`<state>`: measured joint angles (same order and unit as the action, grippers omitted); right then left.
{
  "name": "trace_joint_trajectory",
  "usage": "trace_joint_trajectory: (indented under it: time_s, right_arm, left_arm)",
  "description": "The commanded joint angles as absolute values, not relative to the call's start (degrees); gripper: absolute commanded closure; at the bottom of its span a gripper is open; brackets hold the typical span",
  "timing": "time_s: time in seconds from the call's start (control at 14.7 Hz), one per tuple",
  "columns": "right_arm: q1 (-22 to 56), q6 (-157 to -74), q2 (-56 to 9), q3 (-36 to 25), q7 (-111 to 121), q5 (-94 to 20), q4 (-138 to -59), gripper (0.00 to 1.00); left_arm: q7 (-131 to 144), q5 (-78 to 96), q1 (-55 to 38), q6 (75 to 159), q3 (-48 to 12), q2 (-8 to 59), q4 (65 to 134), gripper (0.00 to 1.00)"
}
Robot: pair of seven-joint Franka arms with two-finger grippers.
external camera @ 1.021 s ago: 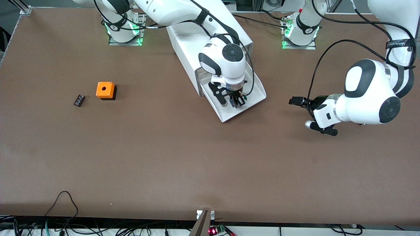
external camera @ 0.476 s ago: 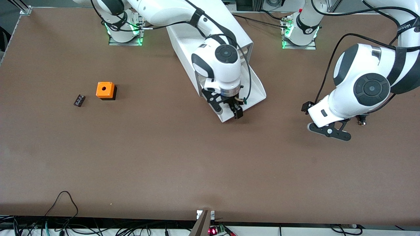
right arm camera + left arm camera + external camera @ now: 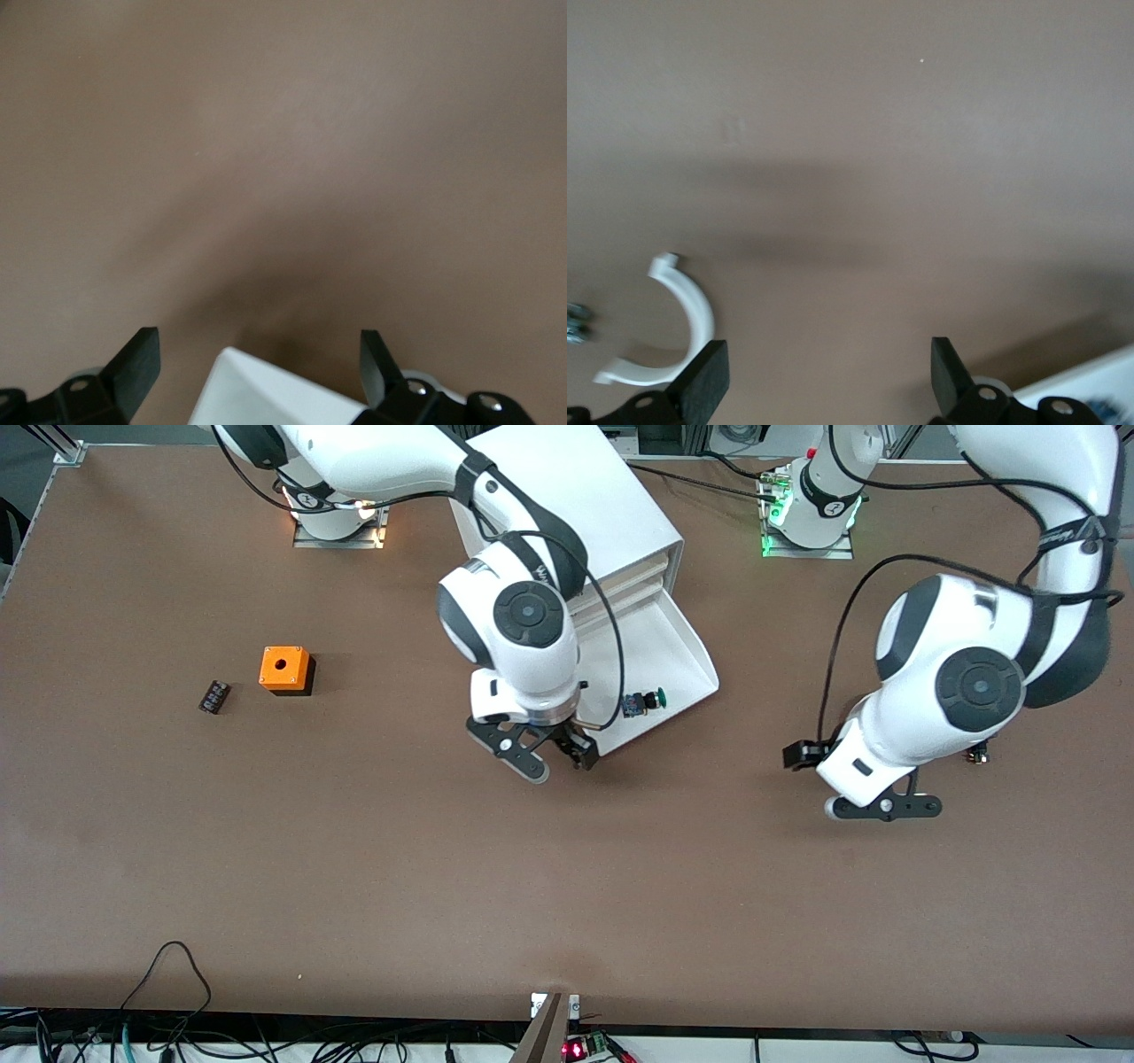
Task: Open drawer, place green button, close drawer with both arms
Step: 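Open the right gripper in the drawer while the left gripper moves to the drawer front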
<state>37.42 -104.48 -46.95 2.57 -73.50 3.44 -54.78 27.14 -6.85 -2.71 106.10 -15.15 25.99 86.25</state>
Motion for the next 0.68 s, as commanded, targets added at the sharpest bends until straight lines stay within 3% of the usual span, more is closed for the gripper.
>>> trace_joint_trajectory:
  time_s: [0.0,0.2,0.61]
  right_arm:
    - [32.5,-98.1,-43.5,3.6,-59.7,2.5,-56.2,0.0]
    - [26.7,-94.8,-40.5,3.5,-47.1,-0.4,-58.3,0.0]
    - [16.7,-97.1,-29.9,3.2,-25.1,-0.5,-73.7,0.0]
  left_arm:
    - [39.5,-6.2,-6.8,115.4,-14.9,25.8,92.4,0.0]
    - [49.5,-6.4,-10.2,125.7,-14.9,27.9,96.8,0.0]
    - [59.4,-6.9,-14.4,137.4,-14.8,28.7,107.7,0.01]
